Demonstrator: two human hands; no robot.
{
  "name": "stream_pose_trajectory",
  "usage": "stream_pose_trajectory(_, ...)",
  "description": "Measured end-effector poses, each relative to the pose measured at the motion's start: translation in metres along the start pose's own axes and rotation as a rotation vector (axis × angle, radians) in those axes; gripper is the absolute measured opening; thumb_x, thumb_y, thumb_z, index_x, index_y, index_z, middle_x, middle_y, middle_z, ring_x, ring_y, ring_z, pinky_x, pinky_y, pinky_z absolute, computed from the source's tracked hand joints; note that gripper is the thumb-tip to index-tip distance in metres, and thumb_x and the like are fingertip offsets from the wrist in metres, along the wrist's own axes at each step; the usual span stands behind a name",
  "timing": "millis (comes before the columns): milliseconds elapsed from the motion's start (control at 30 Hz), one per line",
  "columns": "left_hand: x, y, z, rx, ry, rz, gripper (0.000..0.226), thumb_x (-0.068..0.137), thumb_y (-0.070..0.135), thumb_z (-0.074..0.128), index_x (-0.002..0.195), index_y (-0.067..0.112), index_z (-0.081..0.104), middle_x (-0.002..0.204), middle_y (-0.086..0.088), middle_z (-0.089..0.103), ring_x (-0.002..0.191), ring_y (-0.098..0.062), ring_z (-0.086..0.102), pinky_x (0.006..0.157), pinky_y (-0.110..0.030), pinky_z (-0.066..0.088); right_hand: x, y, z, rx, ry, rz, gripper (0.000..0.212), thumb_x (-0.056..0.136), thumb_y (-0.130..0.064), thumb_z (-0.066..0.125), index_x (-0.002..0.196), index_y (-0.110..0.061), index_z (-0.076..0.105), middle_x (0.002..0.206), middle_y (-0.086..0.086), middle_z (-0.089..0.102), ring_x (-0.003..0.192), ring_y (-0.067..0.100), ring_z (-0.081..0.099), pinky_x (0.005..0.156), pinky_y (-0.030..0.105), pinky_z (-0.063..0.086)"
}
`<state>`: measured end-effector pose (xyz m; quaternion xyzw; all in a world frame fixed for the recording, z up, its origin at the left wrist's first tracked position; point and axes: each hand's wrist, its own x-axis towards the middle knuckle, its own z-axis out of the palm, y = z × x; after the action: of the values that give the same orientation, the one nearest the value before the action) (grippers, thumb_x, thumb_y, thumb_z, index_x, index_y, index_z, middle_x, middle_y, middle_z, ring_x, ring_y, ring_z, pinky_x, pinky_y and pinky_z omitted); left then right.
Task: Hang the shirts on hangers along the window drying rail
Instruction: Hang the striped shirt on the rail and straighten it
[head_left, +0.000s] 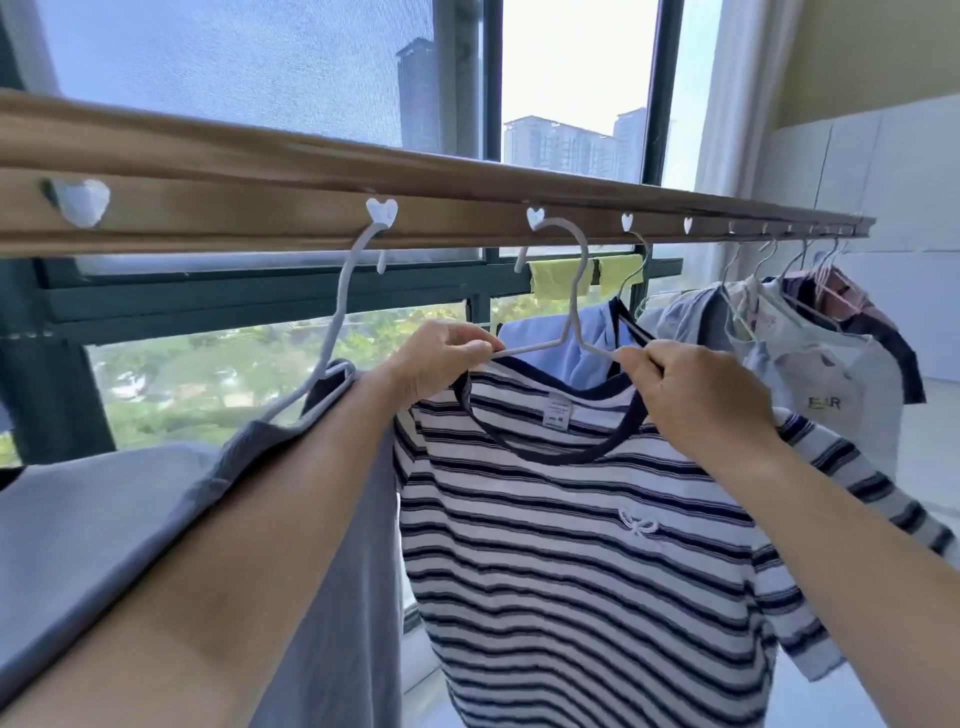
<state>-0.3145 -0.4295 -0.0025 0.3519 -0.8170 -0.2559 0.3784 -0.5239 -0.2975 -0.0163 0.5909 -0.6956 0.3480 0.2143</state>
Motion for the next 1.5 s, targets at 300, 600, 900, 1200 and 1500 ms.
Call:
stream_pose_trajectory(300,0.003,-0.009,-0.003,0.196,0.123,0.031,0.017,0.084,0.029,0.067,0.092,0.015,0.069,0.072,0.009,0.058,0.062,-0.004,0.049,0.057,-0.015,0.040,-0.004,0.005,-0.002,0.082,-0.022,0.013,0.048,0.095,-0.050,0.036,0.060,-0.017,0.045,0.053,0.002,0.051,0.055,0.024,0.050,0.047,0.026,0.029)
stream_pose_trajectory(600,0.009,0.012,0.011,-0.105,0.236,0.016,0.014,0.088,0.021,0.063,0.078,0.014,0.068,0.064,-0.002,0.059,0.056,-0.011,0.051,0.060,-0.029,0.049,-0.010,0.006,-0.001,0.070,-0.068,0.028,0.050,0.097,-0.048,0.028,0.057,-0.021,0.040,0.054,-0.002,0.048,0.055,0.021,0.045,0.052,0.030,0.033)
stream_pose_trajectory(900,0.005,0.020,0.034,0.086,0.033,0.168,0.026,0.097,0.026,0.046,0.083,0.022,0.067,0.072,0.009,0.065,0.055,0.009,0.053,0.061,-0.011,0.040,-0.004,0.012,-0.026,0.300,-0.299,0.104,0.044,0.093,-0.034,0.046,0.056,-0.013,0.036,0.051,0.000,0.031,0.051,0.018,0.031,0.053,0.031,0.024)
stream_pose_trajectory(1200,0.008,0.012,0.034,0.144,0.049,0.136,0.032,0.097,0.032,0.043,0.068,0.030,0.057,0.072,0.005,0.061,0.071,-0.012,0.057,0.064,-0.024,0.042,-0.009,0.024,-0.034,0.484,-0.084,0.296,0.037,0.088,-0.029,0.060,0.078,0.006,0.067,0.045,-0.004,0.043,0.043,0.010,0.039,0.047,0.020,0.033)
stream_pose_trajectory(1500,0.005,0.015,0.038,0.026,0.121,0.140,0.023,0.097,0.019,0.045,0.092,0.003,0.061,0.055,0.007,0.034,0.037,0.000,0.035,0.042,-0.010,0.027,-0.012,0.021,-0.044,0.288,-0.329,0.105,0.036,0.093,-0.043,0.047,0.106,-0.018,0.068,0.098,0.001,0.067,0.087,0.016,0.059,0.074,0.028,0.046)
